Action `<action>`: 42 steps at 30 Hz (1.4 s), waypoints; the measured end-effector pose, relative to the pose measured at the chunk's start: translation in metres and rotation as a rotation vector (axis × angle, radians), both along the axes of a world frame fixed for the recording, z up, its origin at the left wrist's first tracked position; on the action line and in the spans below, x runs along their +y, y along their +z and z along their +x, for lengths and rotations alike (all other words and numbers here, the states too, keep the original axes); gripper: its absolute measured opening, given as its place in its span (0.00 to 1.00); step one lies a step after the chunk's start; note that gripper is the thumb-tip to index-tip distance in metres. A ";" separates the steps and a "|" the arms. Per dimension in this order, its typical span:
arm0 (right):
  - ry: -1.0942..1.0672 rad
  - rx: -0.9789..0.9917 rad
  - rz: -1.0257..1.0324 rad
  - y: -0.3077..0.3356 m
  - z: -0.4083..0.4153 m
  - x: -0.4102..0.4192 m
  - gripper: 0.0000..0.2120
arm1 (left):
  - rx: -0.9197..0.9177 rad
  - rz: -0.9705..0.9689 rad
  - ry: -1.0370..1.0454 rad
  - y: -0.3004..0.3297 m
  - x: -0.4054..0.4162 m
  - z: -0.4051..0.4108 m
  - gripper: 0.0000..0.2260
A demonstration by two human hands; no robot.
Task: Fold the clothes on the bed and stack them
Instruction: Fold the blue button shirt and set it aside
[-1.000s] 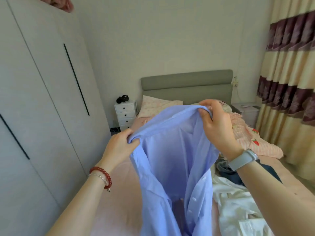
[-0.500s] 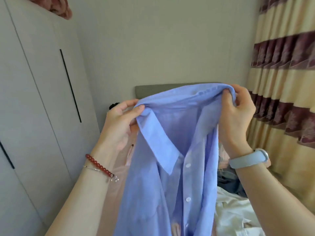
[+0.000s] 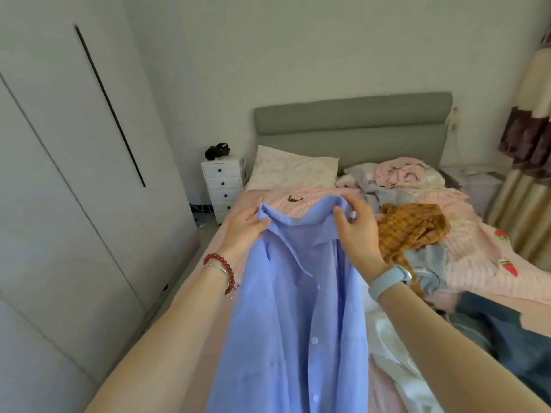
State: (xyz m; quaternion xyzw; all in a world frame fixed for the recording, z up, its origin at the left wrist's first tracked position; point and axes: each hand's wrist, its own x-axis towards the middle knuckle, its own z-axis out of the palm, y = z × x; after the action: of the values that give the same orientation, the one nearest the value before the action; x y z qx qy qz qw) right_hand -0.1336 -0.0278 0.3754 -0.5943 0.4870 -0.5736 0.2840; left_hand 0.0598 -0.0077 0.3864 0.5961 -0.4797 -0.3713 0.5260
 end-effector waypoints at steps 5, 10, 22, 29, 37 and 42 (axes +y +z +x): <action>0.344 0.320 0.430 -0.139 0.000 -0.070 0.28 | -0.218 0.282 0.059 -0.131 -0.070 0.013 0.15; 0.259 0.332 0.797 -0.284 -0.016 -0.031 0.18 | -0.341 0.567 0.043 -0.277 -0.034 -0.004 0.14; 0.070 0.695 1.131 -0.441 0.000 0.102 0.30 | -0.551 0.996 0.146 -0.459 0.096 -0.044 0.19; -0.196 0.477 1.094 -0.436 -0.032 0.083 0.11 | -0.394 0.666 0.528 -0.437 0.086 0.008 0.10; -0.493 0.873 0.694 -0.416 -0.064 0.047 0.25 | -1.023 0.580 0.481 -0.427 0.062 0.068 0.25; 0.025 0.763 0.714 -0.436 -0.010 0.106 0.28 | -0.838 0.374 -0.335 -0.456 0.112 0.014 0.20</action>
State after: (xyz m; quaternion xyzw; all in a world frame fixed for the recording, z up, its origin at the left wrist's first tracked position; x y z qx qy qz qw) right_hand -0.1435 0.0780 -0.0605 -0.6327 0.7141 -0.1111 0.2782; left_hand 0.0741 0.1044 -0.0692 0.6932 -0.6645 -0.2589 0.1045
